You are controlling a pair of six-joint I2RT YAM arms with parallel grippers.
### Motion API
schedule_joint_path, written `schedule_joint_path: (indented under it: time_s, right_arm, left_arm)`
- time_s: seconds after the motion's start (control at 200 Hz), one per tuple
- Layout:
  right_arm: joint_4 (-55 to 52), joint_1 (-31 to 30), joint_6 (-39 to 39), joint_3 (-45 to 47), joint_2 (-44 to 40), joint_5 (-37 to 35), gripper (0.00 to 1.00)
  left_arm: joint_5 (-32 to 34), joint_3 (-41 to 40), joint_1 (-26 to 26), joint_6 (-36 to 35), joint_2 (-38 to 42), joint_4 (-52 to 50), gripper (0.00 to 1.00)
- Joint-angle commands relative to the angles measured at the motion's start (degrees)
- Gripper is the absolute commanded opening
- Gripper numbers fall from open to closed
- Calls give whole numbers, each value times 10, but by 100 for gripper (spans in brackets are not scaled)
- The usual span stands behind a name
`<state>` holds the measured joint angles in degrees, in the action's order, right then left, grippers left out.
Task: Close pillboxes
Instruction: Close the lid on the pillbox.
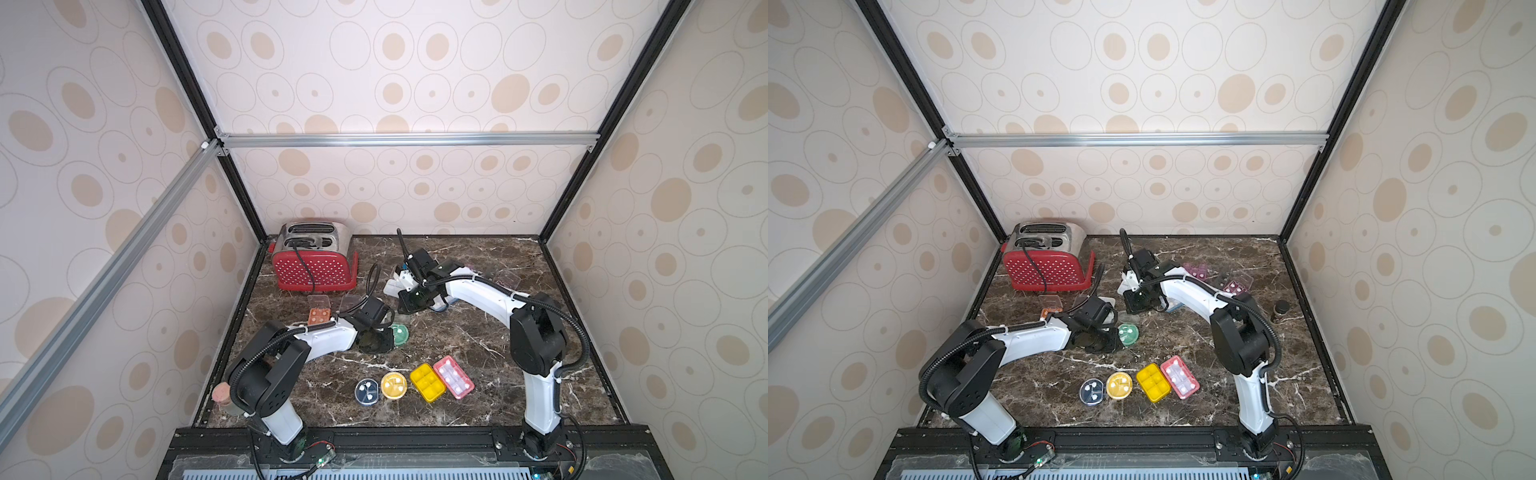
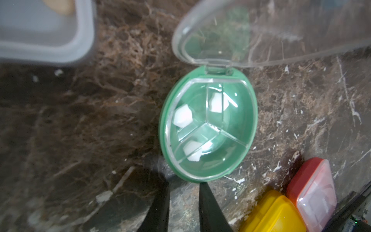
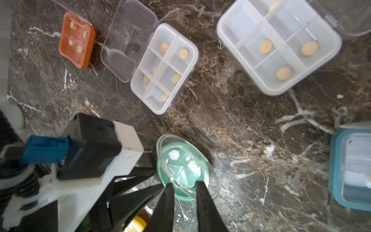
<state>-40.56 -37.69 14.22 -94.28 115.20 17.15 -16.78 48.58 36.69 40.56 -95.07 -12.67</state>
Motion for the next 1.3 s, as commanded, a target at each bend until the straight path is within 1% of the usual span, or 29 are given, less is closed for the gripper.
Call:
schedule_joint_path:
  time_s: [0.0, 0.1, 0.17, 0.606, 0.786, 0.831, 0.937, 0.992, 1.032, 1.097, 1.147, 1.202, 1.292]
  right_arm:
    - [0, -10, -5, 11, -2, -2, 19]
    - [1, -13, -7, 13, -5, -4, 15]
    - [-2, -15, -12, 12, -4, -5, 15]
    - [-9, -32, -23, 42, -16, 6, 16]
    - [-5, -39, -15, 57, -30, 21, 17]
    - [-2, -38, -7, 62, -37, 13, 18]
    - [-4, -37, 16, 66, -42, -31, 22]
    - [-2, -36, 27, 67, -38, -45, 26]
    - [-2, -35, 33, 63, -33, -49, 29]
    - [1, -32, 43, 56, -24, -50, 37]
    - [1, -30, 46, 48, -15, -48, 42]
    - [-12, -27, 47, 33, -2, -47, 46]
    - [-14, -19, 48, 22, 9, -40, 52]
  left_arm:
    - [0, 17, -2, 5, -14, -1, 26]
    - [-3, 16, -1, 7, -14, 6, 25]
    - [-4, 15, -2, 10, -14, 9, 25]
    - [2, 7, -2, 17, -8, 17, 25]
    - [5, -13, -1, 24, 14, 16, 25]
    - [5, -22, -1, 25, 24, 16, 26]
    - [10, -39, -2, 28, 52, 8, 28]
    - [20, -40, -2, 22, 62, -5, 31]
    - [26, -35, -3, 15, 69, -19, 36]
    - [27, -24, -8, 6, 76, -31, 51]
    - [17, -16, -14, -1, 77, -33, 60]
    - [6, -2, -20, -7, 74, -40, 64]
    - [-12, 18, -34, -12, 63, -41, 67]
